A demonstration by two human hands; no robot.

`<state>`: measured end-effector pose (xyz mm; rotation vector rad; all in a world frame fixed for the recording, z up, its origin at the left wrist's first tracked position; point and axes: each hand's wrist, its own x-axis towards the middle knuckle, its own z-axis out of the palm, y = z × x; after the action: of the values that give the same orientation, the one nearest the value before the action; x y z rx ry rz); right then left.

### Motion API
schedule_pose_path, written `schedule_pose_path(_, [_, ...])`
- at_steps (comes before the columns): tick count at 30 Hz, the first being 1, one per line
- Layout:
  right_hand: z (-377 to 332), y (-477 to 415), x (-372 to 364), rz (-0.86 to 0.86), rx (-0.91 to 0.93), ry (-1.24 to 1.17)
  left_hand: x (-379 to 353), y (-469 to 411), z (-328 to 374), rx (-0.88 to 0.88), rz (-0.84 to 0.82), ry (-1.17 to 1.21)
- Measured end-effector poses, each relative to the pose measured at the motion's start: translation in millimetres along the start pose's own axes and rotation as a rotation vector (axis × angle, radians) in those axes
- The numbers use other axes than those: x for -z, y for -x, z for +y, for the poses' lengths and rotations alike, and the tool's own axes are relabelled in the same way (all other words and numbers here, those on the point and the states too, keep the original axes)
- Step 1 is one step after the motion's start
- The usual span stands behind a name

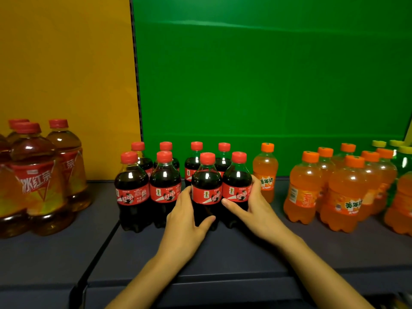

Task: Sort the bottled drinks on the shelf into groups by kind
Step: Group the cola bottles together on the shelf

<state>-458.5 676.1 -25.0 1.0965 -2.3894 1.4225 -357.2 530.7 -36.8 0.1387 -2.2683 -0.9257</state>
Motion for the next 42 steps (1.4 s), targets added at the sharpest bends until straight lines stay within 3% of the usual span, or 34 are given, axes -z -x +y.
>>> schedule_pose_path(18, [6.1, 0.9, -13.9, 0.106, -0.061, -0.129, 10.3, 13.3, 5.9, -0.142, 0.108, -0.127])
schedule_pose_path(22, [8.3, -2.1, -11.4, 0.063, -0.126, -0.21, 44.5, 17.6, -4.3, -0.209, 0.407, -0.216])
schedule_pose_path(25, [4.4, -6.7, -11.8, 0.013, -0.126, -0.319, 76.6, 11.0, -21.9, -0.09, 0.603, -0.259])
schedule_pose_path(27, [1.3, -9.3, -13.6, -0.011, -0.119, -0.375, 91.3, 2.4, -33.9, 0.088, 0.512, -0.148])
schedule_pose_path(31, [1.1, -13.0, -16.6, -0.011, -0.113, -0.451, 104.0, -14.0, -59.3, 0.354, 0.122, 0.214])
schedule_pose_path(34, [1.3, -14.1, -18.5, -0.007, -0.119, -0.473, 100.5, -19.7, -74.5, 0.321, 0.01, 0.344])
schedule_pose_path(42, [-3.1, -12.8, -26.8, 0.009, -0.131, -0.46, 93.7, -21.0, -82.5, 0.205, 0.016, 0.351])
